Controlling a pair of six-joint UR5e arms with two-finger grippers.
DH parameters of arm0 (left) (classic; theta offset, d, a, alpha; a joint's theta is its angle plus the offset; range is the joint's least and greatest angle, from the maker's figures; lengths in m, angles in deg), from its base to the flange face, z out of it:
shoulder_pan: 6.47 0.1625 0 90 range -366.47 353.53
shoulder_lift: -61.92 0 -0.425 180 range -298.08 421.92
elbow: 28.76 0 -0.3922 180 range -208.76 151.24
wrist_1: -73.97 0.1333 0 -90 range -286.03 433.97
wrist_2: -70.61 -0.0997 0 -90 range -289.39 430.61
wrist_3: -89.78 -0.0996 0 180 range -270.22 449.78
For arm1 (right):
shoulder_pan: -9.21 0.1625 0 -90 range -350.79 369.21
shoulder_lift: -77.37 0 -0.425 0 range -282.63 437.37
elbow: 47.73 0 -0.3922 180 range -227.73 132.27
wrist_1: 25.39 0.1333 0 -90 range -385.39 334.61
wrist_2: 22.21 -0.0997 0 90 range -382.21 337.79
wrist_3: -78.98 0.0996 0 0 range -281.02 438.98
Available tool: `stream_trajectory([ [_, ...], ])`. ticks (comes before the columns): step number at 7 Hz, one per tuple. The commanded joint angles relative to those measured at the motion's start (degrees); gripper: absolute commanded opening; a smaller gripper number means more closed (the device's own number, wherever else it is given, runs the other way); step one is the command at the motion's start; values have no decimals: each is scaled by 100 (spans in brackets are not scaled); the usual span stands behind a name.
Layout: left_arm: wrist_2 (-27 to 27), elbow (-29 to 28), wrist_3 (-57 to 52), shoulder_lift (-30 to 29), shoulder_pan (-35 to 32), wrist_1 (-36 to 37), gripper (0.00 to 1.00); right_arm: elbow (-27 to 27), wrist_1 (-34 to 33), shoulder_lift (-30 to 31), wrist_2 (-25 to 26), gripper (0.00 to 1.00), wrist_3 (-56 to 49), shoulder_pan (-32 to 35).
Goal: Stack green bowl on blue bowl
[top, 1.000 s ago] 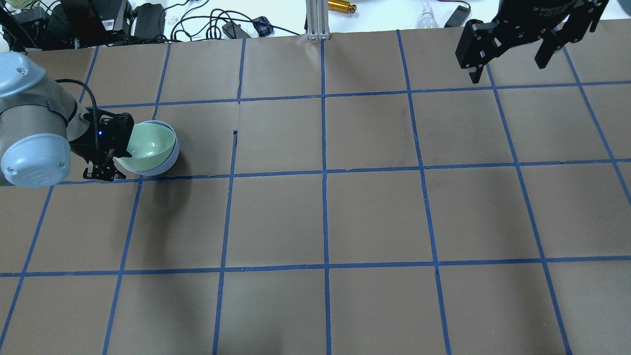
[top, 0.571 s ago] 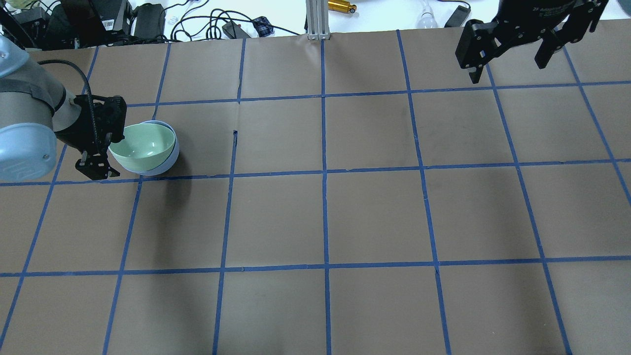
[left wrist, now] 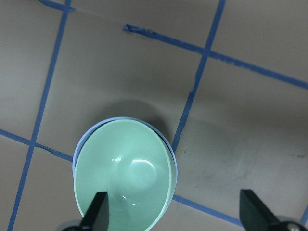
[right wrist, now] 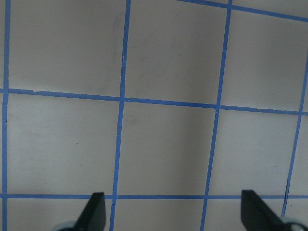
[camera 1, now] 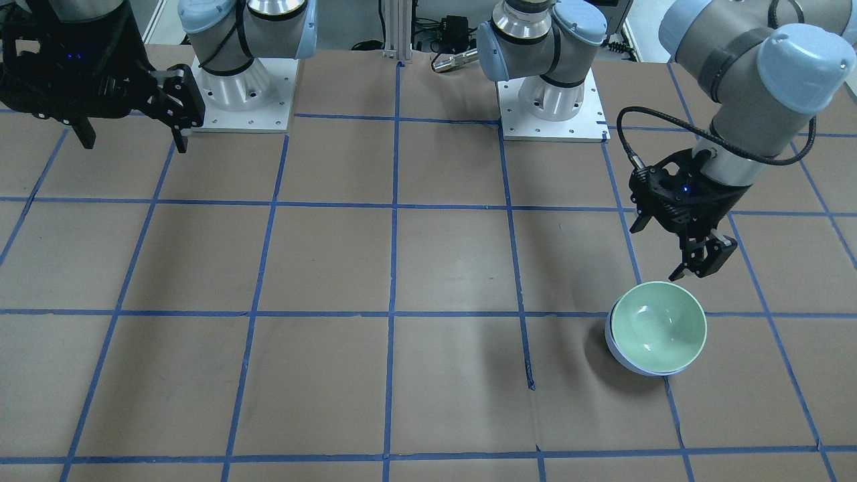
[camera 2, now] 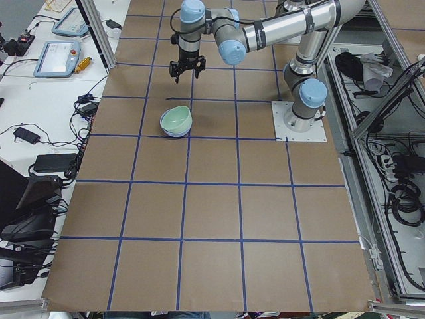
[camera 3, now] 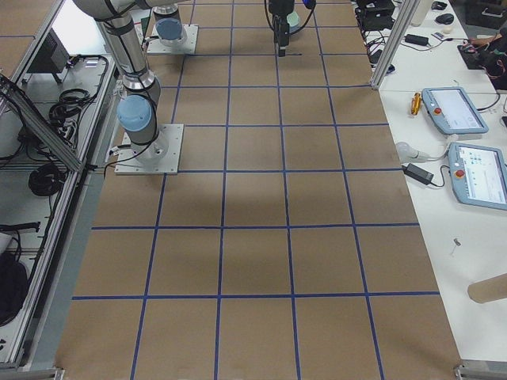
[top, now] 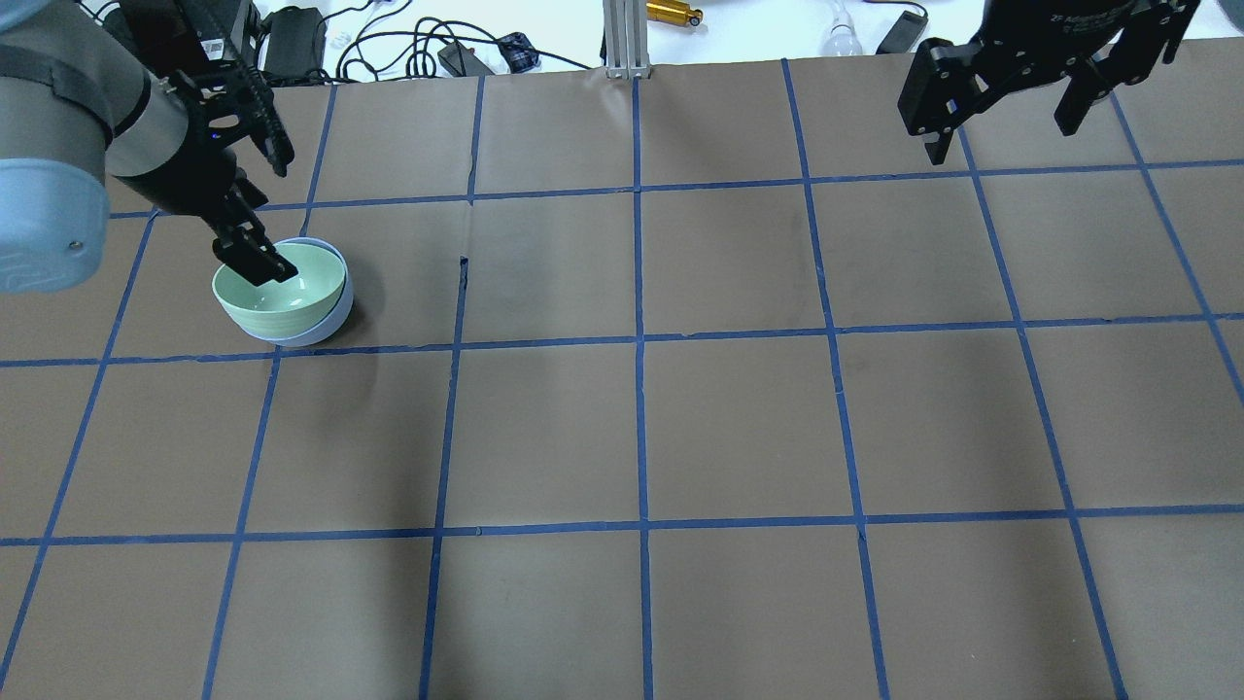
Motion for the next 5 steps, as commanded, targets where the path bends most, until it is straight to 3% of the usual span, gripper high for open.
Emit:
stream_trajectory([
  [1,15,-503,2539,11,-677,-712,99,0,0,0,0,100,0,0],
  [5,-222,-653,5208,317,-1067,-1195,100,0,0,0,0,100,0,0],
])
